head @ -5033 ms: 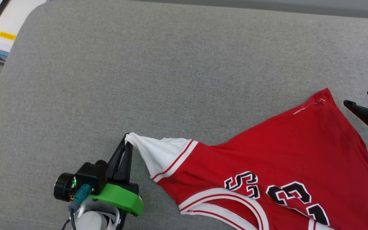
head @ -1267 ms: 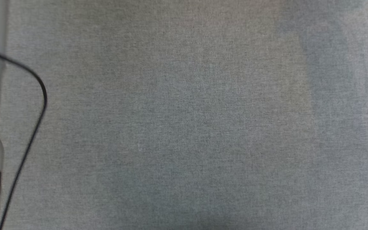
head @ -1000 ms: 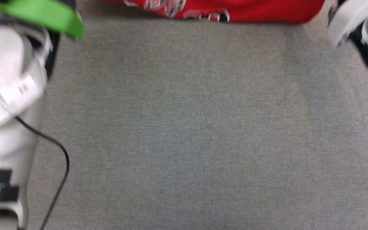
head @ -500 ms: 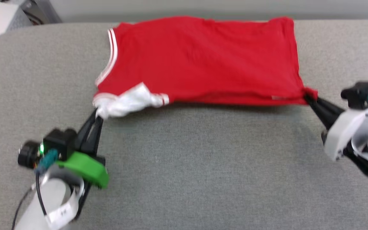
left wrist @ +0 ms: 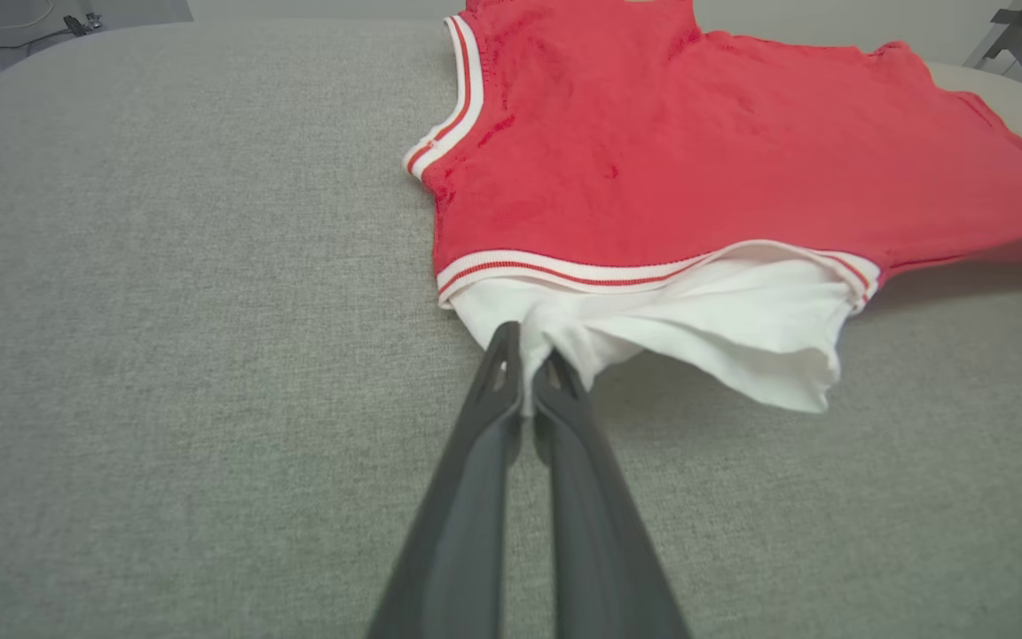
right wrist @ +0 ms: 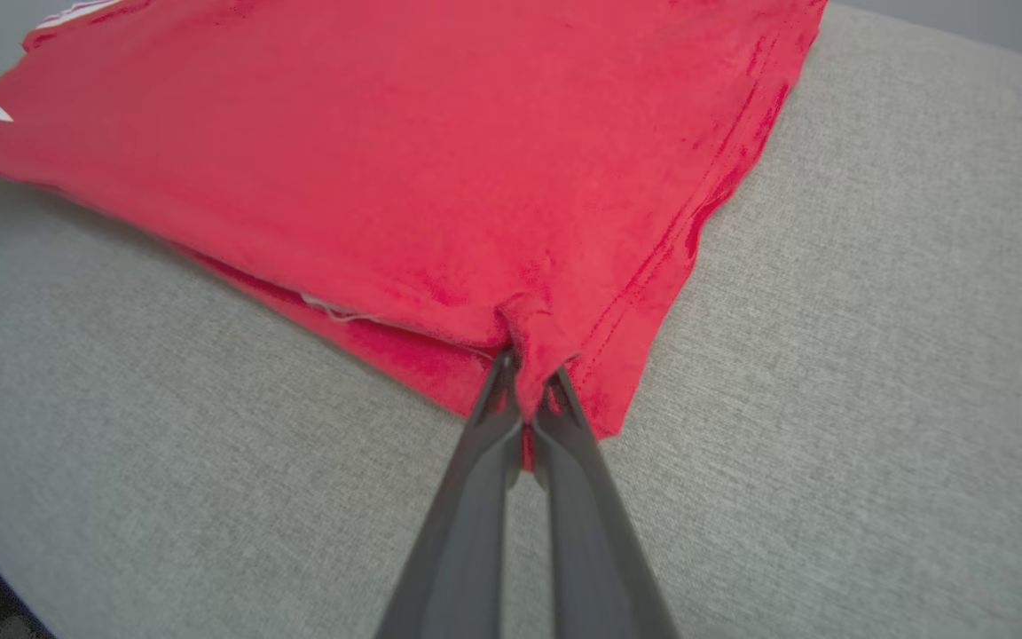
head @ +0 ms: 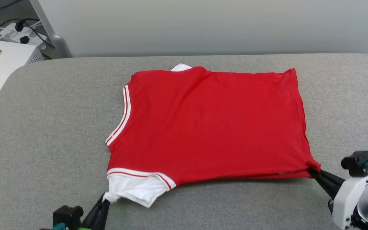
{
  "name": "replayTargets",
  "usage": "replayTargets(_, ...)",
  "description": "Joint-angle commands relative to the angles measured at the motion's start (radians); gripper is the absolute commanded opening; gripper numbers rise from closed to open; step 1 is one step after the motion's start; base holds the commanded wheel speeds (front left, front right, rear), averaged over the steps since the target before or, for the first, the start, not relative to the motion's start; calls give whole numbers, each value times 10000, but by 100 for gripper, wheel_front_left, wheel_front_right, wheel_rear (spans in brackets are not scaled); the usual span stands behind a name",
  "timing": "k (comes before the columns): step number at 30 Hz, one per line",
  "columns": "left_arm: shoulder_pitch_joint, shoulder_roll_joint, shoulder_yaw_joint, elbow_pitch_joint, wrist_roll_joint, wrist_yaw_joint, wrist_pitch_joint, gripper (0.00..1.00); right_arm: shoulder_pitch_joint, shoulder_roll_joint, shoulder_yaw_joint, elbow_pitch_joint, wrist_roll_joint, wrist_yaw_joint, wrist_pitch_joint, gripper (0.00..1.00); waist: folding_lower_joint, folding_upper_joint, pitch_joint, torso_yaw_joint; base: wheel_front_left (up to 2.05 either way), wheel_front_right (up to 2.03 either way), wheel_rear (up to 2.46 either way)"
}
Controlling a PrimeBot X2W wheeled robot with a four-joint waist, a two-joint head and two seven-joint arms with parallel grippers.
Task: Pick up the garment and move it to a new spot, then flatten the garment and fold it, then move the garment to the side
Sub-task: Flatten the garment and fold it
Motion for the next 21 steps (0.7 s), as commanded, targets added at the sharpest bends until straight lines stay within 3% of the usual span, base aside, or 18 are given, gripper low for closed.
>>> replayTargets(1, 352, -60, 2, -63, -165, 54, 58, 0, 334, -94, -114, -76, 27, -6, 80, 0, 2, 0, -196, 5, 0, 0, 0)
replayTargets(14, 2016, 28, -600, -534, -1129, -217, 1420, 0, 2975, -597, -1532, -1127, 275, -6, 942, 0, 2, 0, -635, 136, 0, 0, 0)
replayTargets(21, 1538, 167, -617, -656, -879, -208, 1282, 0, 3451, -371, -2421, -1498, -62, -6, 1320, 0, 2, 0, -531, 203, 0, 0, 0)
